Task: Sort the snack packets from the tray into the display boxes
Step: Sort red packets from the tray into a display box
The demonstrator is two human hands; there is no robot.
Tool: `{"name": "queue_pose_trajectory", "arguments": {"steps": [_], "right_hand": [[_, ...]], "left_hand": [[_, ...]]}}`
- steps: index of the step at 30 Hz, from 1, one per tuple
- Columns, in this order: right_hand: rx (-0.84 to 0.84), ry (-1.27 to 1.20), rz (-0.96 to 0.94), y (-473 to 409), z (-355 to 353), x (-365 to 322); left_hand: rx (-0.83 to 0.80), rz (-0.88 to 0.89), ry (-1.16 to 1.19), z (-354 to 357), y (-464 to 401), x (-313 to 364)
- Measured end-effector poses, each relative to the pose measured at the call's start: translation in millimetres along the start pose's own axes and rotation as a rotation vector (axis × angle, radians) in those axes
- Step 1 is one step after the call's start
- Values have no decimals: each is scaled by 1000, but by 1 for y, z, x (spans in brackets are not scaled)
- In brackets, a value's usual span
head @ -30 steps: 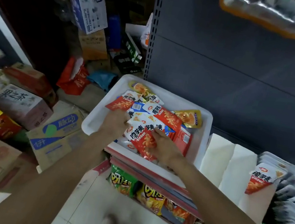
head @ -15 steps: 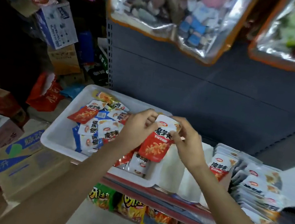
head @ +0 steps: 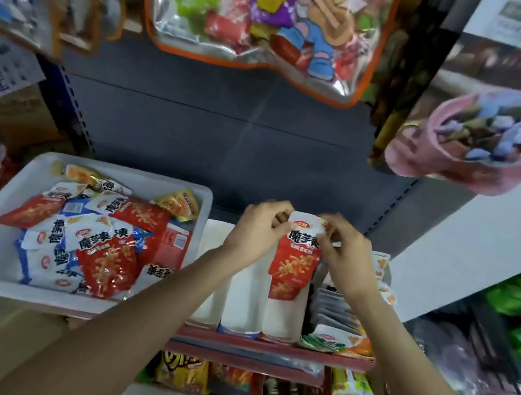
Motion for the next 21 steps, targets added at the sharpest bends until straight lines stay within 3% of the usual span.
{"name": "queue_pose_trajectory", "arguments": {"steps": [7,16,21], "right_hand": [[7,25,-26,-10,-12,11],[-208,289,-20,-25,6,26],[-354,518,68,-15,25,42]], "left_hand": [[69,0,-55,12,-7,6],[-7,51,-366,28,0,8],[-118,-57,-472,54,6,-10]]}}
Point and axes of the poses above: each hand's wrist, its own y-axis away from the middle knuckle, its own z-axis out of the palm, x = y × z, the point moved 7 cm from there along -y, towards the middle knuckle, and after that the axes turned 12 degrees about -y, right-handed, at the moved point
